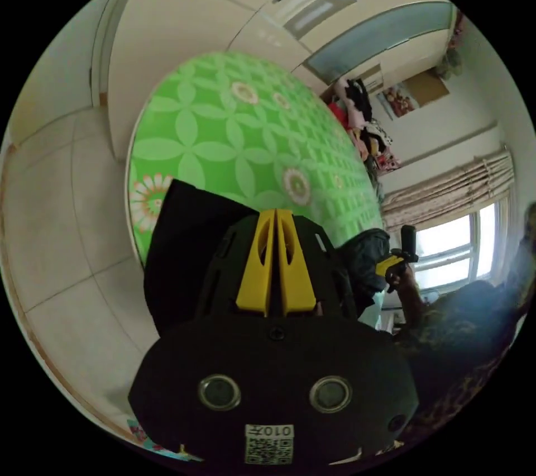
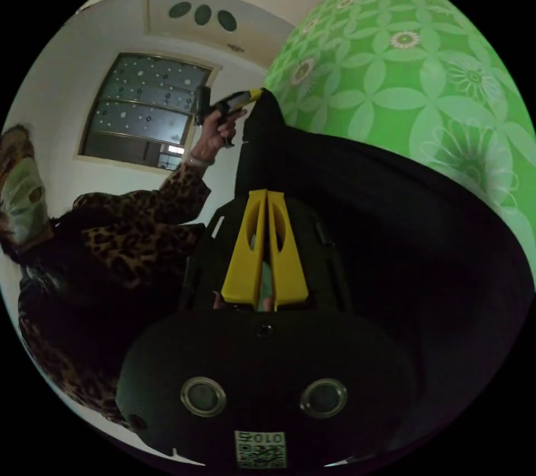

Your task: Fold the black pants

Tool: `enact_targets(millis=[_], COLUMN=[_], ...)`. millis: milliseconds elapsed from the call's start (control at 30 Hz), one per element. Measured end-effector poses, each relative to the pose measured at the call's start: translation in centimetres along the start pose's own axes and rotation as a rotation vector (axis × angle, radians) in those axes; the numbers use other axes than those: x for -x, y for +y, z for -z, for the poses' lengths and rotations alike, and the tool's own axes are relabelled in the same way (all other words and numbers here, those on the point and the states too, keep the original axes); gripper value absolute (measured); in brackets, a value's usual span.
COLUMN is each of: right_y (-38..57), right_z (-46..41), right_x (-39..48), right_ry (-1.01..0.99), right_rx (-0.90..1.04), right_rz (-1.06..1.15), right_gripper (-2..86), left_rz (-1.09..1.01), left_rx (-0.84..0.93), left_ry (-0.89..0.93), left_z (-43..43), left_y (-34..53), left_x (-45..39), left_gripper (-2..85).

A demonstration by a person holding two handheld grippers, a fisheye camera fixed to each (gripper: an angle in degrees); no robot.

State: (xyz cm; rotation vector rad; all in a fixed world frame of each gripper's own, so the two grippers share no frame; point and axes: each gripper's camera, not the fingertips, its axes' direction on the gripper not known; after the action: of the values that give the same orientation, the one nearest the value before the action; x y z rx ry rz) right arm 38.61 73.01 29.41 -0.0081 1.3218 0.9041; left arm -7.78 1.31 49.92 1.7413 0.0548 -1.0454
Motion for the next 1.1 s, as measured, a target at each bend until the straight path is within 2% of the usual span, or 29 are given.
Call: enact_targets(millis=[33,133,200,300,400,433,467,600,667,767,867,933,1100], right_y=[0.6,1.0,0.4,-0.7,-0.3,0.5,1.0,5.0,6.2,6.6,4.9,3.6,3.2], right_z=[0.6,0.1,-1.4,-5.3,-9.9,-11.7,-12.6,-17.9,-19.9,-21.3,-22.5,-23.9,-27.9], right_x=[-0.5,-2.0,-1.9,-0.2,1.7,2.1,2.4,4.2,4.9,5.8,5.6,5.4,4.8], right_ry=[-0.009,-0.025,-0.022,-0.021,0.018,0.015,0.018,-0.120,-0.147,-0.109,-0.032,0.032,0.048], right_rx=[-0.002,0.055,0.113,0.217,0.214,0.188,0.161,-0.172,-0.262,-0.360,-0.303,-0.287,-0.262], right_rz=[0.009,0.001,0.013,-0.001,-0.092,-0.155,-0.193,-0.399,-0.459,-0.466,-0.421,-0.411,-0.434], right_gripper=[2.5,2.7,3.1,3.6,3.7,3.7,3.7,3.6,3.6,3.6,3.4,3.0,2.5], left_rz=[0.007,0.223,0.328,0.432,0.466,0.453,0.386,0.074,-0.170,-0.376,-0.410,-0.429,-0.408], left_rx=[-0.061,-0.179,-0.229,-0.250,-0.231,-0.223,-0.228,-0.058,0.087,0.300,0.517,0.582,0.576], left_ry=[-0.048,-0.274,-0.259,-0.121,0.035,0.165,0.272,0.310,0.311,0.380,0.345,0.198,0.142], left_z=[1.8,6.1,7.8,7.7,5.5,4.5,4.2,4.8,3.8,-1.0,-7.4,-10.0,-11.2], left_y=[1.4,7.8,12.2,18.4,22.1,22.3,21.6,15.7,12.0,10.3,12.1,13.2,11.1], left_x=[-0.9,-0.1,2.1,6.7,12.1,14.1,15.3,15.0,12.4,8.6,6.4,6.2,8.9], left_gripper=[-0.3,-0.3,-0.2,-0.2,-0.2,-0.2,-0.2,-0.2,-0.2,-0.2,-0.3,-0.3,-0.4])
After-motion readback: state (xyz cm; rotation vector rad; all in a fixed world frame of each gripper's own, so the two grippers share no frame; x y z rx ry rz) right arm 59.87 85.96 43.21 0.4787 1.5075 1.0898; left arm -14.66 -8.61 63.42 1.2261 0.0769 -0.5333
